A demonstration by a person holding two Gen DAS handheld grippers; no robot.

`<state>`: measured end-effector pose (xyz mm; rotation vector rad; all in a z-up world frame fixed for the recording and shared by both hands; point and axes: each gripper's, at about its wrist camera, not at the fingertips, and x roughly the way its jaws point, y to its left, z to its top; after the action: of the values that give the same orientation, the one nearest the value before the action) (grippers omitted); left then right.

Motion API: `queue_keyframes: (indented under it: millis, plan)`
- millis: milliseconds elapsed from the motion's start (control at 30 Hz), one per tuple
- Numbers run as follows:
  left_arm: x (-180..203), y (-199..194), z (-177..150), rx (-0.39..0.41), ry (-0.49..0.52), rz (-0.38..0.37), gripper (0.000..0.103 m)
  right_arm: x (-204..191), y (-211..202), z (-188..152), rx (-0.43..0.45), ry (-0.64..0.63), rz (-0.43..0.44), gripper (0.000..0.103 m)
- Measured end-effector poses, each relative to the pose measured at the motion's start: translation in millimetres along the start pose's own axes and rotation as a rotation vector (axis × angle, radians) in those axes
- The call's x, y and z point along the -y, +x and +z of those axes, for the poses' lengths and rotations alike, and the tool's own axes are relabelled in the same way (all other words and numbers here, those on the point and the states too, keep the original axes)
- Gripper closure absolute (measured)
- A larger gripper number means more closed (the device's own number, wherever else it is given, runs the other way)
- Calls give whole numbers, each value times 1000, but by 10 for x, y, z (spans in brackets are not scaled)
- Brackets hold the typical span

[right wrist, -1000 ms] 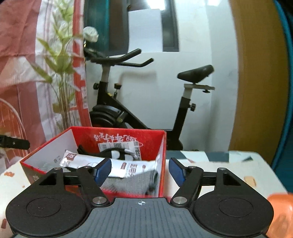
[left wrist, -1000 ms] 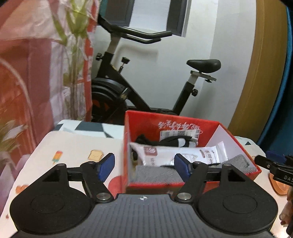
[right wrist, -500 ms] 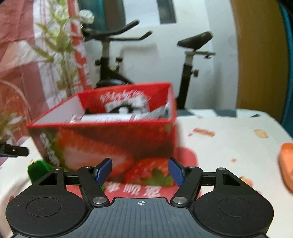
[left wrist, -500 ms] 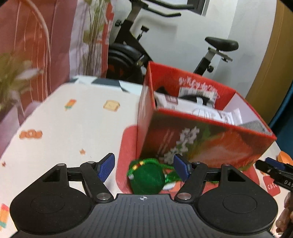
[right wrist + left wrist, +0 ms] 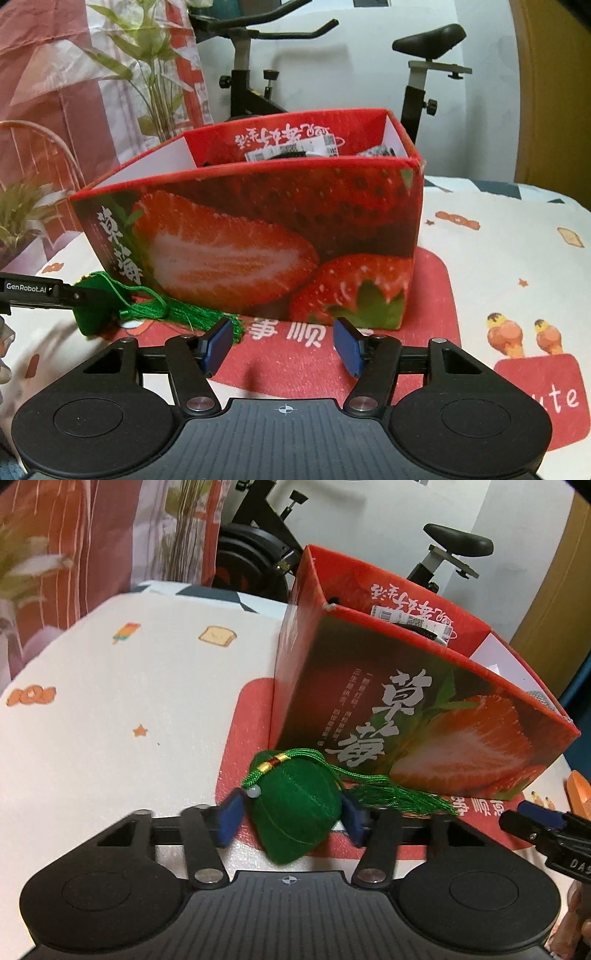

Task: Organize soft objects
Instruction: 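Move the left tool down to the green knitted pouch, then grasp the green pouch with the left tool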

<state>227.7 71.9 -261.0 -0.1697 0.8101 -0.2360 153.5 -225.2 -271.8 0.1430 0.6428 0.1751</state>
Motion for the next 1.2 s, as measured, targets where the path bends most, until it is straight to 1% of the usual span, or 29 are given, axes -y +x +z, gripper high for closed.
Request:
queue_keyframes:
  millis: [133, 300, 433, 567, 633, 700, 767, 900, 1033, 1200]
  plan:
    - [17, -7, -19, 2, 2, -15, 53, 14, 39, -21, -17, 2, 6, 47]
    - [149, 4, -67, -21, 29, -65, 53, -8, 69, -39, -38, -5, 18, 47]
    - [325, 42, -134, -46, 60, -128, 53, -31, 77, -57, -51, -7, 27, 48]
    - [492, 96, -203, -72, 80, -207, 53, -41, 63, -66, -53, -11, 38, 48]
    - [594, 117, -245, -82, 111, -233, 53, -50, 63, -72, -56, -19, 41, 48]
    - [653, 124, -272, -84, 132, -242, 53, -58, 69, -86, -63, -22, 49, 48]
    - [662, 130, -282, -88, 129, -247, 52, -71, 79, -106, -72, -28, 54, 48]
    - [592, 121, -271, -100, 90, -277, 49, -115, 90, -131, -86, -49, 73, 48]
    - [494, 52, -231, -82, 54, -318, 50, -167, 115, -134, -99, -67, 92, 48]
    - [442, 32, -235, -91, 23, -347, 51, -235, 121, -153, -108, -92, 111, 48]
